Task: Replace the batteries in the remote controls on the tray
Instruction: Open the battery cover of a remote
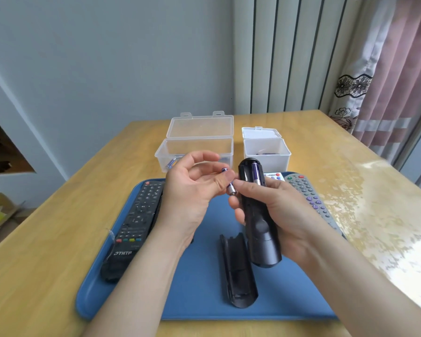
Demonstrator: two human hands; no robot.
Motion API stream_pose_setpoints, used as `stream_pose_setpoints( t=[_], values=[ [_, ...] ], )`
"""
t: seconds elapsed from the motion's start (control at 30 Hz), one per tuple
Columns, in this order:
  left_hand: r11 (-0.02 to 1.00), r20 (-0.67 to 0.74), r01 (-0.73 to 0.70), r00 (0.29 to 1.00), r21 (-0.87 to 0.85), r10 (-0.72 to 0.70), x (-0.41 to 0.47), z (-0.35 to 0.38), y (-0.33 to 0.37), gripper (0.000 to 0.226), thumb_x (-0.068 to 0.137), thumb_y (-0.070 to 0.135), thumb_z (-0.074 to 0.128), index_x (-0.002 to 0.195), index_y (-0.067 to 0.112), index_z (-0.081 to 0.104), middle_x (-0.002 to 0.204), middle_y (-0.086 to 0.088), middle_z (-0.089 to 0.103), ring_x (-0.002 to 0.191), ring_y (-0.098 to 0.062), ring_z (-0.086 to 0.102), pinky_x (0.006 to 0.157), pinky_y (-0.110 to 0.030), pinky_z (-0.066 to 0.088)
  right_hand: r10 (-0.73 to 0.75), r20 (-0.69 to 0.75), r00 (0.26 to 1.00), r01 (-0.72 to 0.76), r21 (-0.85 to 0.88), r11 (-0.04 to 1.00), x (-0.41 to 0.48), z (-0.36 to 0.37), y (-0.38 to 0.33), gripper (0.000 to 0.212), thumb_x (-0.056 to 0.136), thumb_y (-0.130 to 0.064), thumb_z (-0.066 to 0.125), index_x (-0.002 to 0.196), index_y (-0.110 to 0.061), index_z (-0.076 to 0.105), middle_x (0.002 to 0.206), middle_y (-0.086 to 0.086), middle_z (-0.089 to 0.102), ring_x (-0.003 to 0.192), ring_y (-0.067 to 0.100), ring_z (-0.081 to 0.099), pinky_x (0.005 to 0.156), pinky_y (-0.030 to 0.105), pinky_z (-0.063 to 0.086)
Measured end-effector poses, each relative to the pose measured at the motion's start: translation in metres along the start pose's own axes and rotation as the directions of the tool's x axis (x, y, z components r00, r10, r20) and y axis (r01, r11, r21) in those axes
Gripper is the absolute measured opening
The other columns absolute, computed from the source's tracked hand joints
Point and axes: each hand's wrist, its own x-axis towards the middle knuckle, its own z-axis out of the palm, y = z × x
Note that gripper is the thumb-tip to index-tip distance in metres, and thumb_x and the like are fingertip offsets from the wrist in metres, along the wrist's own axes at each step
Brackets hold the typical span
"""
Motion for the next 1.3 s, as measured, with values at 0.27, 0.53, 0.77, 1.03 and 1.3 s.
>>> stream_pose_setpoints(
  t=[0.27,0.53,0.77,1.03,1.3],
  values=[
    [0.947,0.293,-0.045,0.955,0.317,-0.052,0.002,-0.013,0.005,0.033,0.077,0.018,0.077,0.109,0.019,0.071,0.090,-0.008,0.076,0.094,-0.017,0.071,0.093,-0.032,0.051,-0.039,-0.040,0.998,0.039,-0.015,0.999,0.000,-0.001,-0.003,0.007,0.083,-0.005,0.070,0.089,-0.005,0.067,0.066,0.010,0.065,0.049,0.013,0.062,0.047,0.019,0.050],
    [0.873,0.142,-0.232,0.972,0.428,0.188,0.004,-0.012,0.001,0.022,0.096,0.010,0.055,0.095,0.025,0.071,0.070,0.012,0.072,0.066,-0.002,0.067,0.065,-0.013,0.051,-0.084,-0.071,0.994,0.071,-0.170,0.983,-0.003,-0.001,-0.006,0.023,0.097,-0.025,0.058,0.104,-0.004,0.065,0.079,0.010,0.069,0.050,0.016,0.060,0.044,0.023,0.047],
    [0.857,0.006,-0.365,0.921,0.364,0.390,0.002,-0.006,0.004,0.011,0.088,0.012,0.069,0.086,0.022,0.065,0.071,0.001,0.071,0.065,-0.018,0.069,0.065,-0.030,0.058,-0.012,-0.073,0.997,-0.013,-0.336,0.942,-0.007,0.002,-0.009,0.036,0.097,-0.046,0.048,0.103,-0.015,0.065,0.069,0.014,0.066,0.051,0.030,0.057,0.051,0.029,0.045],
    [0.689,0.096,-0.487,0.847,0.537,0.523,-0.001,-0.001,-0.001,0.014,0.083,0.014,0.073,0.094,0.022,0.076,0.086,0.015,0.066,0.076,-0.006,0.064,0.066,-0.019,0.051,-0.141,0.010,0.990,0.137,-0.309,0.941,-0.008,0.005,-0.005,0.023,0.103,-0.025,0.046,0.110,-0.015,0.066,0.074,0.016,0.065,0.052,0.019,0.062,0.047,0.023,0.050],
    [0.777,0.043,-0.440,0.880,0.451,0.474,-0.003,0.005,-0.007,0.022,0.083,0.013,0.074,0.103,0.021,0.075,0.101,0.008,0.072,0.085,-0.011,0.070,0.076,-0.028,0.057,-0.255,0.097,0.962,0.272,-0.289,0.918,-0.004,0.000,-0.003,0.030,0.105,-0.020,0.042,0.113,-0.007,0.067,0.083,0.020,0.071,0.066,0.018,0.068,0.059,0.027,0.059]
  ],
)
